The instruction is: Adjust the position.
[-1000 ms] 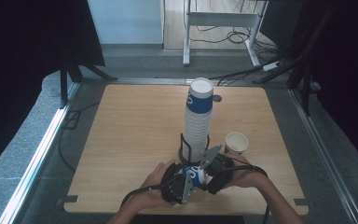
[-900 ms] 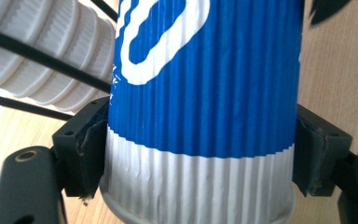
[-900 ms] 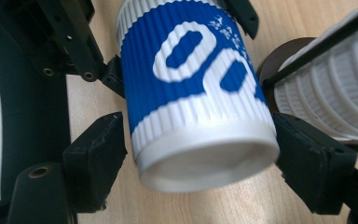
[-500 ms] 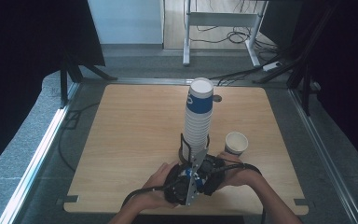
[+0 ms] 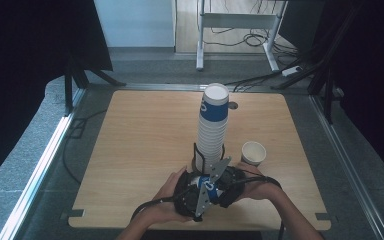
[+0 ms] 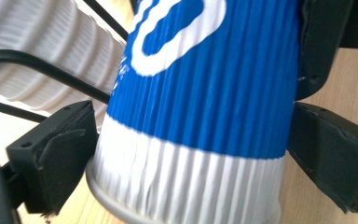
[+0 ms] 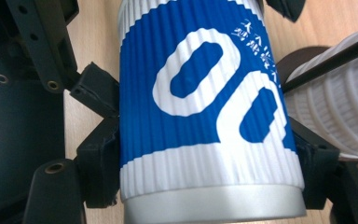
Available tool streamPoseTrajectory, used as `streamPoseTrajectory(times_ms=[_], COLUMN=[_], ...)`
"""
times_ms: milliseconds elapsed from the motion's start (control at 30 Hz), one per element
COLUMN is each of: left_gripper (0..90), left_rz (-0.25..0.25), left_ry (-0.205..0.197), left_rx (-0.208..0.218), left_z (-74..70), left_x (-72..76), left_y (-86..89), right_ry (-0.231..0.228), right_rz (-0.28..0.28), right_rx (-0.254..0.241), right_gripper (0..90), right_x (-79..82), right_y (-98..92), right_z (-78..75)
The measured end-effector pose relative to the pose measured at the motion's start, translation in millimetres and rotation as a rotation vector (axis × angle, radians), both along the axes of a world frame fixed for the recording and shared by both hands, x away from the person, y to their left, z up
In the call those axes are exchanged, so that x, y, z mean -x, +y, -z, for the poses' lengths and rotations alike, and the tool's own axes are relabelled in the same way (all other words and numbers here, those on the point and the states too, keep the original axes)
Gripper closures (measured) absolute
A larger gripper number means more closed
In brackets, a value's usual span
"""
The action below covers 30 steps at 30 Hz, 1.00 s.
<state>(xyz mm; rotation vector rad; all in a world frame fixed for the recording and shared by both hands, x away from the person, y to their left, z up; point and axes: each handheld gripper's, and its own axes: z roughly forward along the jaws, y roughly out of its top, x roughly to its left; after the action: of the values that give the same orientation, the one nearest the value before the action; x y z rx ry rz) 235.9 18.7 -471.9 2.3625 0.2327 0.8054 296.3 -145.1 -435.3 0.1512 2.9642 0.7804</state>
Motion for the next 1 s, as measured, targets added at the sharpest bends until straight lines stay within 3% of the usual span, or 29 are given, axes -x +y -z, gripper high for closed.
streamPoseTrajectory(times_ms=[333, 567, 733, 833, 1000], left_gripper=[1.1, 2.1, 2.7, 3.2, 4.0], left_rz=[-0.006, -0.015, -0.021, -0.022, -0.051], left_ry=[0.056, 0.209, 0.300, 0.342, 0.377], left_rx=[0.170, 0.394, 0.507, 0.559, 0.590], left_z=[-14.6, -16.7, -15.5, -14.8, -14.5], left_x=[2.3, -2.5, -9.8, -12.9, -15.5], left_y=[25.5, 49.0, 58.9, 62.1, 62.5], right_ry=[-0.026, -0.059, -0.082, -0.090, -0.090], right_rz=[0.044, 0.082, 0.104, 0.130, 0.162], right_rx=[-0.134, -0.248, -0.328, -0.393, -0.462], right_gripper=[26.3, 26.3, 26.3, 26.3, 26.3], right_x=[1.0, 4.6, 8.3, 10.5, 13.6], right_y=[-15.5, -25.2, -29.6, -32.9, -36.4], right_z=[-4.9, -5.3, 0.3, 3.3, 6.7])
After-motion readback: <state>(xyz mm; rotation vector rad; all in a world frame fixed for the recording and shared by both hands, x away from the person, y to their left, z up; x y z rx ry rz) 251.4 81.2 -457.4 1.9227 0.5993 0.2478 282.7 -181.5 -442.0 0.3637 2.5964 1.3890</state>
